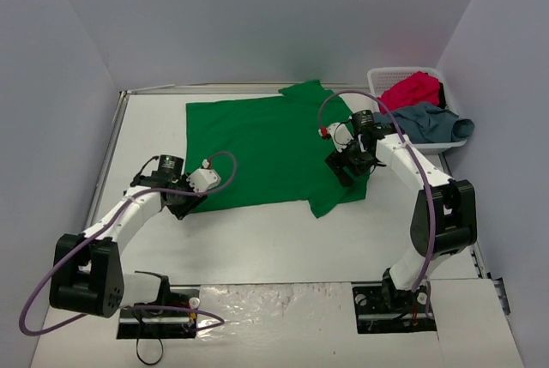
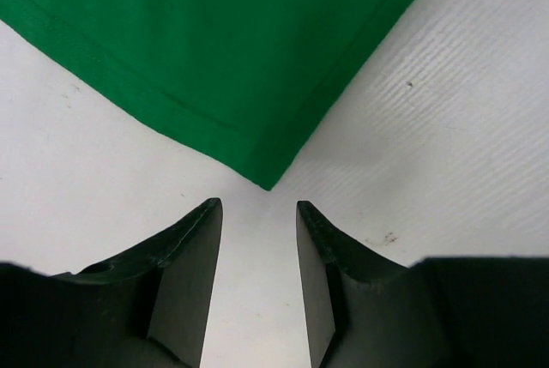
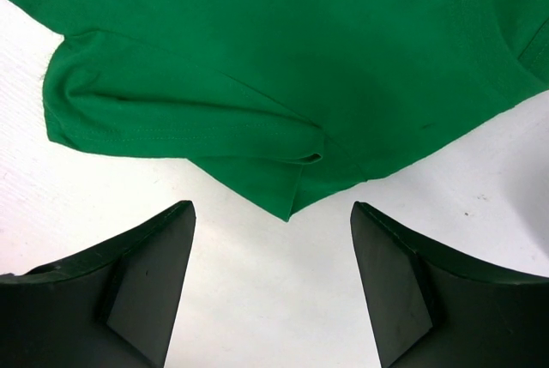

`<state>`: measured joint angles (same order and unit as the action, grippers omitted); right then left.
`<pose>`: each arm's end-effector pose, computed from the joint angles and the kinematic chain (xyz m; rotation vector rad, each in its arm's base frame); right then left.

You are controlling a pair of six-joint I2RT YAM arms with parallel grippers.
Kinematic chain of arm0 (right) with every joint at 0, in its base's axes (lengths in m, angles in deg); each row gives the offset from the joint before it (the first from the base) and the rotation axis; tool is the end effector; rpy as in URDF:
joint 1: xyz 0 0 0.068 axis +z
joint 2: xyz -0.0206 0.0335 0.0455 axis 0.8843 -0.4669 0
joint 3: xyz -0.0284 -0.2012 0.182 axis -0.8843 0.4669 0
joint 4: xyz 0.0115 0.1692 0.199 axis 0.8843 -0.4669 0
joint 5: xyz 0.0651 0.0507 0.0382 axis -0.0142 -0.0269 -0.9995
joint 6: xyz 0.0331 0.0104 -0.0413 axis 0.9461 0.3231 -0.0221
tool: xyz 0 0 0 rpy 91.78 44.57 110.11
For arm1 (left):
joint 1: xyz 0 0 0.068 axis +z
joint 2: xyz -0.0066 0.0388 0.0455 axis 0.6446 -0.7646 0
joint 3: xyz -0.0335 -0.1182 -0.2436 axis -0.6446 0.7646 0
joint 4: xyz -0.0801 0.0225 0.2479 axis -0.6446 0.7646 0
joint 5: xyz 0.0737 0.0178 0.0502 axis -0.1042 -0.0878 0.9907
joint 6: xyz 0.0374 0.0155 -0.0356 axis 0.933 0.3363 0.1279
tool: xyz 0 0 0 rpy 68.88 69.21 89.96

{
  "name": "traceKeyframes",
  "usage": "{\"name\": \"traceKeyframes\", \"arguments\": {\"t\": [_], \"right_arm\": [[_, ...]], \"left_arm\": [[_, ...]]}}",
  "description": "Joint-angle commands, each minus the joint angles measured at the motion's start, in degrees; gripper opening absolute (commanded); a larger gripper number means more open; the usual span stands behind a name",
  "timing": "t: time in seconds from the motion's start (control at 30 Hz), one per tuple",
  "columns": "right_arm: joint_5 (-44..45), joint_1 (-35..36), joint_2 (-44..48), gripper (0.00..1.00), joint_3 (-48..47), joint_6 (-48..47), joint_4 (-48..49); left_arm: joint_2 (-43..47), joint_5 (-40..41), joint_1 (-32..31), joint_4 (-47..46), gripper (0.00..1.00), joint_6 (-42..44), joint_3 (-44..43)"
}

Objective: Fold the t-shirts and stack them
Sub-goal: Grap the side of the flattened tshirt closest away from the robot with both arms

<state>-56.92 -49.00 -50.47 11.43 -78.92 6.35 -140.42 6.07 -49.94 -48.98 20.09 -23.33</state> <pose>0.3349 0.0869 0.2424 -1.0622 2.3046 0.1749 0.2340 -0.0492 0.2006 1.0992 2.3339 -0.1493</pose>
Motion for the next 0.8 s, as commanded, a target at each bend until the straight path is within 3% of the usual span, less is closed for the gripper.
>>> {"name": "traceKeyframes", "arguments": {"t": [0.0,0.47,0.77], "right_arm": [[-0.5,-0.1,1.0,0.69,-1.9,1.7,-2.1],[1.6,-0.1,-2.2,0.68,-3.4,2.2,-2.1],[1.4,-0.1,-3.8,0.67,-3.2,2.1,-2.1]], "left_arm": [[-0.4,2.1,-0.1,-3.6,0.38,1.1,0.0],[-3.7,-5.2,-0.7,-0.1,0.38,4.3,-1.7],[-12.7,1.4,-1.3,-5.1,0.35,4.6,-2.1]]}}
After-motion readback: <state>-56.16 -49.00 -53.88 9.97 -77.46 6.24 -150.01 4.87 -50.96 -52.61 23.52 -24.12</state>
